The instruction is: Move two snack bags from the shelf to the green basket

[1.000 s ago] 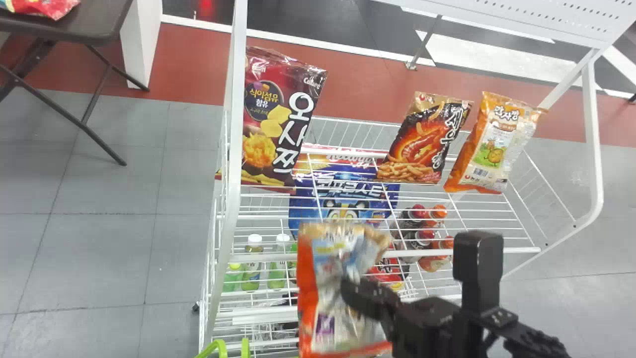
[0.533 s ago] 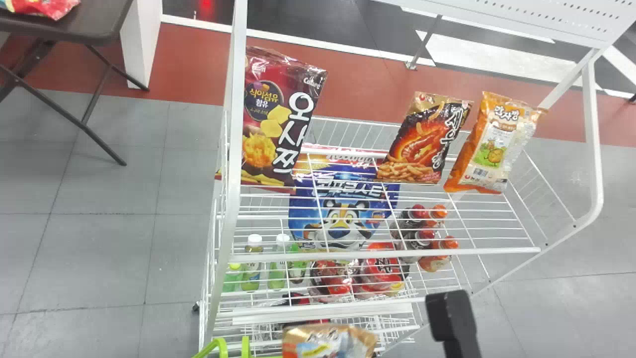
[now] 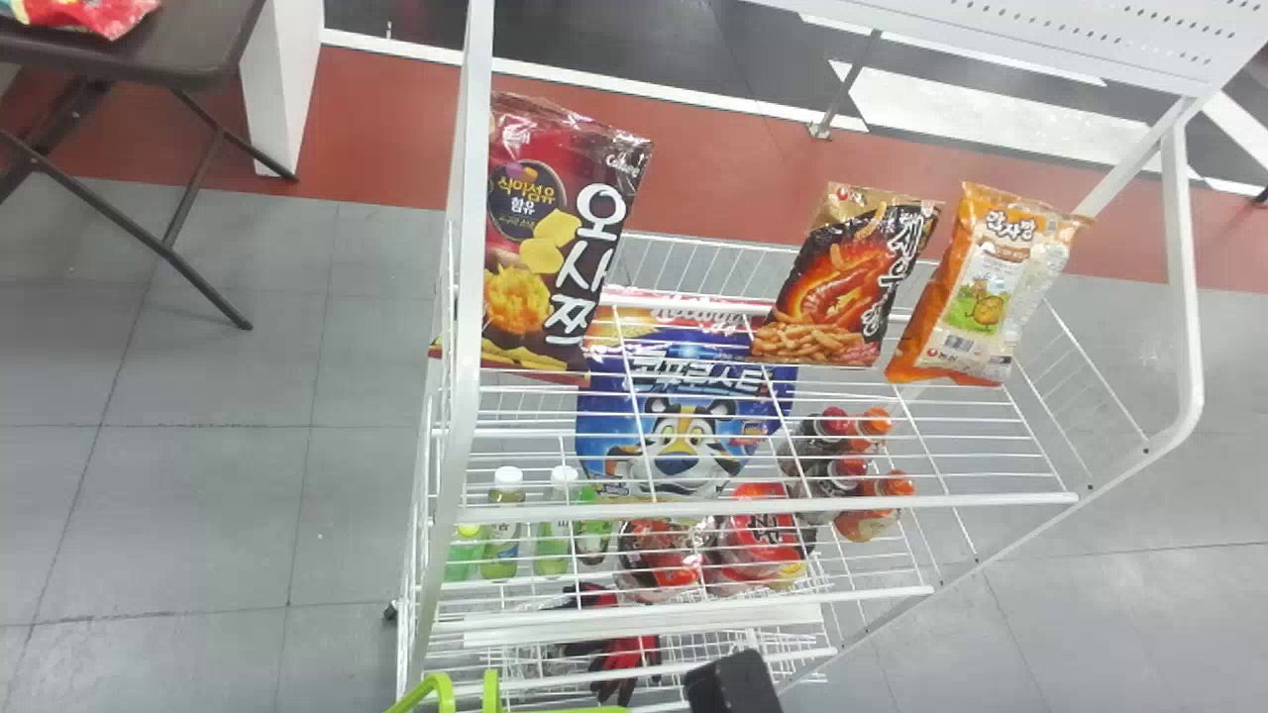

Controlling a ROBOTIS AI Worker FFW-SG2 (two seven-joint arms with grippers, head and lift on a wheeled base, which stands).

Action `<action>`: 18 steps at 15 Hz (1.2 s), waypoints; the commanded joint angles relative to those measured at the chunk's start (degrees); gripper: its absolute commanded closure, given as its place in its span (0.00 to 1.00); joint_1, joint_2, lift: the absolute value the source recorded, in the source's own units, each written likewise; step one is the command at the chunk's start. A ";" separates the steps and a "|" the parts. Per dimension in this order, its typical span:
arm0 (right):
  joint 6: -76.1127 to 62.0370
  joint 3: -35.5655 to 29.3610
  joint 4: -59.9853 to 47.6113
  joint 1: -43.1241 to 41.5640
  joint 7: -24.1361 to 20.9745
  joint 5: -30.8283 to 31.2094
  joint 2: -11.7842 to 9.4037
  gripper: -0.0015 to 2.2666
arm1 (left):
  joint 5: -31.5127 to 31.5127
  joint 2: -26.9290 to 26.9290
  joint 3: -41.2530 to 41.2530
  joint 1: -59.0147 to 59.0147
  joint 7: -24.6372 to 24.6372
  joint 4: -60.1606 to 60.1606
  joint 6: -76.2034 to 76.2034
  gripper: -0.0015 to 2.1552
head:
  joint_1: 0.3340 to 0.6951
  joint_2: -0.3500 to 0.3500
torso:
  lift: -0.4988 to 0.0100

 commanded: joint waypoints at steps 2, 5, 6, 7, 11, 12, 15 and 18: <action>0.29 1.05 3.78 -2.43 -0.08 0.43 -0.06 0.62 | 0.09 0.23 0.07 0.00 -0.18 -0.09 0.00 0.95 | 1.00 0.00 | 0.95; -0.53 0.70 6.06 -3.40 0.45 1.74 -0.50 0.00 | 0.26 0.40 0.16 0.09 -0.18 -0.18 0.17 0.95 | 1.00 0.00 | 0.95; -2.81 -0.01 7.20 -3.84 1.68 1.39 -0.50 0.01 | 0.35 0.40 0.16 0.00 -0.18 -0.26 0.35 0.95 | 1.00 0.00 | 0.95; -8.44 -0.89 8.79 -4.10 2.21 0.43 -0.50 0.03 | 0.35 0.40 0.16 0.09 -0.18 -0.18 0.35 0.95 | 1.00 0.00 | 0.95; -17.75 -7.39 8.52 -4.01 4.41 -4.06 1.08 0.04 | 0.26 0.40 0.33 0.18 -0.26 -0.18 0.35 0.95 | 1.00 0.00 | 0.95; -22.50 -9.23 7.73 -3.84 4.93 -4.15 1.87 0.04 | 0.35 0.40 0.51 0.18 -0.44 -0.18 0.35 0.95 | 1.00 0.00 | 0.95; -44.47 -15.47 6.76 -3.22 5.11 -4.58 3.45 0.04 | 0.35 0.40 0.42 0.35 -0.44 -0.26 0.35 0.95 | 1.00 0.00 | 0.95; -62.58 -21.10 8.87 -3.40 4.85 -4.67 5.04 0.04 | 0.35 0.40 0.33 0.53 -0.44 -0.26 0.17 0.95 | 1.00 0.00 | 0.95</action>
